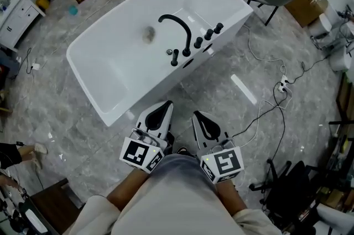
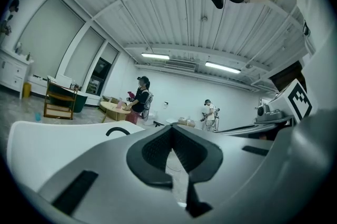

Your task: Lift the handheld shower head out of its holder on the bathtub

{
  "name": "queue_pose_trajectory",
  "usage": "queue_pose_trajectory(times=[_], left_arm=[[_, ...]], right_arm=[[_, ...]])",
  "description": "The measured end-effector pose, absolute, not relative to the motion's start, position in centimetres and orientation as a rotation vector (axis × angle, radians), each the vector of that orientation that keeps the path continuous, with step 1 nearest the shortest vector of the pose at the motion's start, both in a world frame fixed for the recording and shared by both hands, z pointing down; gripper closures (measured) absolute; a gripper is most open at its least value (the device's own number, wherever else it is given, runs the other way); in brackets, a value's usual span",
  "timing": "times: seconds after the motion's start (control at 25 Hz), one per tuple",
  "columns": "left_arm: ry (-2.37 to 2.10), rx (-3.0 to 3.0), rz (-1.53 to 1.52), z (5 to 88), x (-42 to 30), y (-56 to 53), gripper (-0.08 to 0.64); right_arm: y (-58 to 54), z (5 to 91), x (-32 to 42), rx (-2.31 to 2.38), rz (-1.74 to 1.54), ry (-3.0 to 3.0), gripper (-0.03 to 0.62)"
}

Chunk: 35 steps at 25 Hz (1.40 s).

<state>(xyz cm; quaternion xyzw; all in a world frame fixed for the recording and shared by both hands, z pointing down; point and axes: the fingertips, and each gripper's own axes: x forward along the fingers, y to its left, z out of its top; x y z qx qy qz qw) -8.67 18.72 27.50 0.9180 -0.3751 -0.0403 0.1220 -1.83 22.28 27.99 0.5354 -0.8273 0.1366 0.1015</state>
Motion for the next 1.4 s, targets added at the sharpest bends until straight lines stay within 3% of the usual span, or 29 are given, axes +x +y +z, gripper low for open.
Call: queue_pose_trajectory(times=[0.76,1.4], left_arm=[[-0.993,2.713,-0.154,27.6,-10.6,7.8,0.555],[-1.117,2.713,-0.052,33.4,-3.8,-2.2,0.555]], right_arm=[[10.3,27.2,-5.1,1.624,0.368,-2.429,0.573],[0.1,29.4,2.0,1.495,0.429,-2.506,0.573]])
